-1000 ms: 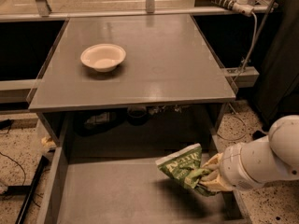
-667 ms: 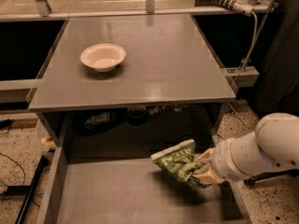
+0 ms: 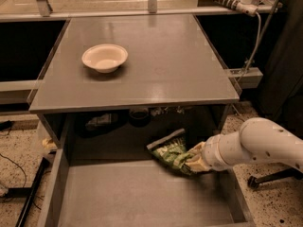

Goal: Place green jalapeno chip bag into top drawer

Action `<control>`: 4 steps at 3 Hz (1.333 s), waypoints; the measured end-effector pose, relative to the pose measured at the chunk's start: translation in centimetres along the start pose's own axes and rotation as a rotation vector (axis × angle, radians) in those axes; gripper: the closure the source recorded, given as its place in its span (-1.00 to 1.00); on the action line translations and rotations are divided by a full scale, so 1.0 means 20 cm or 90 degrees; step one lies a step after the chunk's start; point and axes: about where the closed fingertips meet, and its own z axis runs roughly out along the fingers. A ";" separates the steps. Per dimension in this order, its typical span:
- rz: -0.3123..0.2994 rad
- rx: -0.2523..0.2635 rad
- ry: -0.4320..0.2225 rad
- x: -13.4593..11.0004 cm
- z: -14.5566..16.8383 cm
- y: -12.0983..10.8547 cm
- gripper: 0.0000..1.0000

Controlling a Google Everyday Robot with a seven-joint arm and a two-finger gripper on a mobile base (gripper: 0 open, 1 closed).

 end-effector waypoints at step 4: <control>0.015 0.009 -0.021 0.01 0.07 -0.06 -0.32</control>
Offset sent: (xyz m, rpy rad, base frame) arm 0.0136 0.0009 -0.0135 0.0350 -0.0100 -0.0231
